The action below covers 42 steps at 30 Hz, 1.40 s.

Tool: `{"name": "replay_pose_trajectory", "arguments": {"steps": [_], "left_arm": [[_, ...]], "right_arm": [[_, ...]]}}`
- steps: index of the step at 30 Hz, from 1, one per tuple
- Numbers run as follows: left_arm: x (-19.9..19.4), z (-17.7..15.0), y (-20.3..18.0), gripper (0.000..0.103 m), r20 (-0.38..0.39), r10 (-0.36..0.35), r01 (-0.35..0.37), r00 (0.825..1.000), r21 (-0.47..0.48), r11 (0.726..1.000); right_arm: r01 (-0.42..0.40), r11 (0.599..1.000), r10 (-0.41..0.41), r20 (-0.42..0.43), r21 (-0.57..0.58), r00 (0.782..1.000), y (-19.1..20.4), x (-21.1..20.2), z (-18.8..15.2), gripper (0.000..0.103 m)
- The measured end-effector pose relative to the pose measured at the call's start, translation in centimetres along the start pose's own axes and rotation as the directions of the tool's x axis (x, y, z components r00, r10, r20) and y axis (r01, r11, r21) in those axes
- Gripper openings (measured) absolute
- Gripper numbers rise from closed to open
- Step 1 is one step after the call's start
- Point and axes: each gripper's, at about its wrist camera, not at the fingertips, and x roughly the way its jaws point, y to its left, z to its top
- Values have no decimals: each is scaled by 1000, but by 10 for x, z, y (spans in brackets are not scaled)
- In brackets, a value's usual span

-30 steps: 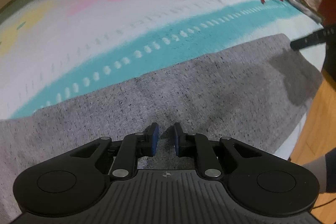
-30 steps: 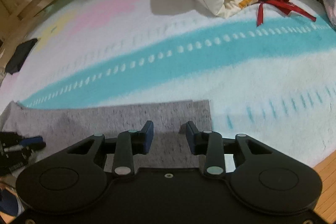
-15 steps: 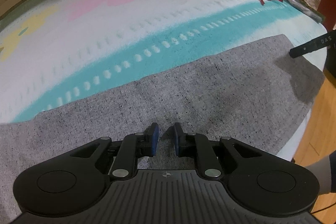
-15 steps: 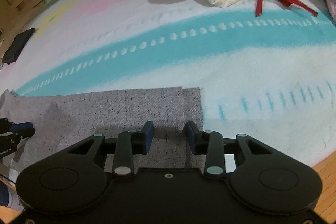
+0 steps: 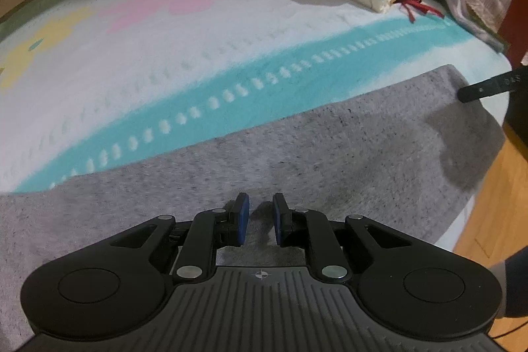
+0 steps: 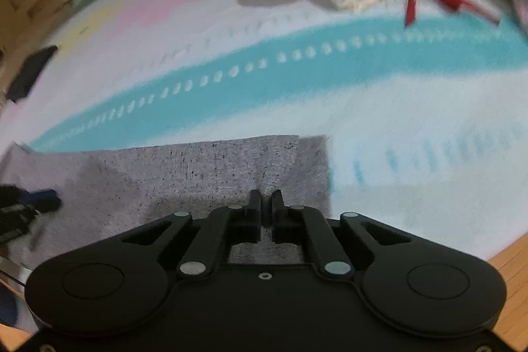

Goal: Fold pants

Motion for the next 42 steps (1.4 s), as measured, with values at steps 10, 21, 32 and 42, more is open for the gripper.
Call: {"name": "replay_pose_trajectory", "arguments": {"steps": [10,21,32,42], "left_arm": [[10,-2,-13,16,-22,-5,6,1000,59,998],[9,-4,-9,16,-15,-15,16,1000,39,999],[-1,6,-1,16,72,-2,8,997,-86,996],[23,-6,-59,16,88,14,-27,996,150,988]], "right_arm": [[-13,997,11,20,75,1000,-18,-4,5,47],[-138,968,152,-52,210,987,-61,11,-5,64],[-248,908,279,-45,337,959,-61,11,-7,17],[-554,783,502,238,284,832,6,-69,28,17]]}}
